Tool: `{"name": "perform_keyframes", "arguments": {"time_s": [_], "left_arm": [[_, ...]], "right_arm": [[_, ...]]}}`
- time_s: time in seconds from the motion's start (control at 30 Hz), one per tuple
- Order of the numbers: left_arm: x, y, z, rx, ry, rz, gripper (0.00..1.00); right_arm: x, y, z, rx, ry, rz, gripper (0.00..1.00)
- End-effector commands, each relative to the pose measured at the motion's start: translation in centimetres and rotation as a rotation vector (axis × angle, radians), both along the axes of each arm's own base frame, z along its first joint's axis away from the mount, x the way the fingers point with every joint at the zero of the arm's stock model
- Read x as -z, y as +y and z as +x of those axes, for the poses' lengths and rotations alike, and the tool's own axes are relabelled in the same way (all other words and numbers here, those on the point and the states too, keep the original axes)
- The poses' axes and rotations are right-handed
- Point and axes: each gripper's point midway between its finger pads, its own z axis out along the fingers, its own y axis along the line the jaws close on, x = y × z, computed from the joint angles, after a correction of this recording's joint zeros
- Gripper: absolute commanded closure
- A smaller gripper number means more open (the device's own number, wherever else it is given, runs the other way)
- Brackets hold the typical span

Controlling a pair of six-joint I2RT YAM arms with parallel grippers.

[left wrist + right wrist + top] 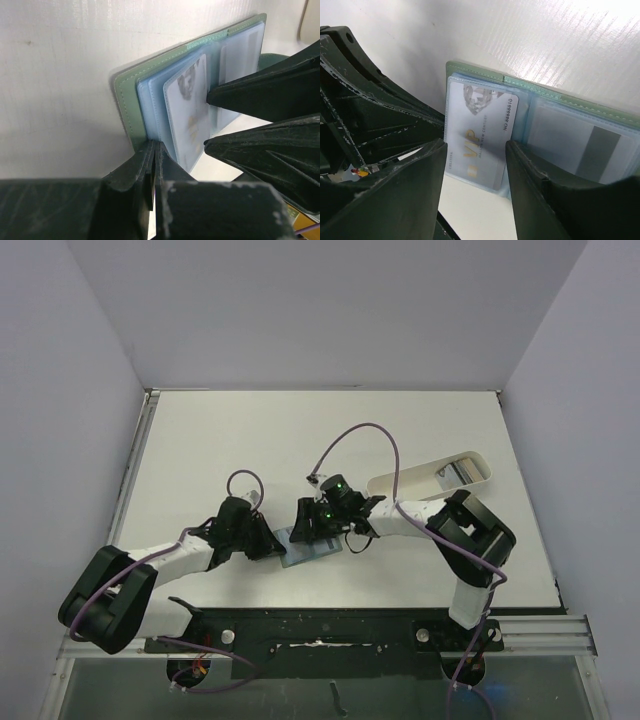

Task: Put the credit cards into the card holder
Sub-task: Insert the credit card into the card holder.

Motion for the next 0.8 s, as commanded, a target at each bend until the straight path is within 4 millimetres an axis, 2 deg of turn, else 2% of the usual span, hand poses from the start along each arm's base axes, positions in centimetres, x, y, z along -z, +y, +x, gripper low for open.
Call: {"name": "perform_keyframes", "arguments": {"time_s": [0.0, 0.17, 0.3, 0.37, 0.57, 0.77], "left_arm": [[0.4, 0.4, -0.3, 0.013, 0.020, 0.059, 1.00], [-0.2, 0.5, 0.3, 0.016, 0.006, 0.077, 1.00], [-1.2, 0.7, 1.3, 0.001, -0.026, 0.087, 1.00], [-1.9, 0.9, 1.7, -0.013, -0.048, 0.096, 0.93], [-4.5, 1.6, 3.2, -0.043, -0.124, 0.126, 0.75], [-7.7, 1.7, 4.3, -0.042, -0.226, 0.113, 0.59]], "right_arm": [[-2.4, 1.2, -0.4, -0.039, -0.048, 0.082, 0.50], [-3.3, 0.9, -0.3, -0.030, -0.070, 0.084, 0.49], [-4.4, -0.7, 0.9, 0.005, -0.119, 0.026, 0.45], [-5.2, -1.9, 1.5, 0.033, -0.144, -0.006, 0.45], [-7.1, -6.4, 3.5, 0.117, -0.215, -0.086, 0.43], [-9.4, -13.1, 6.8, 0.254, -0.288, -0.197, 0.42]]}}
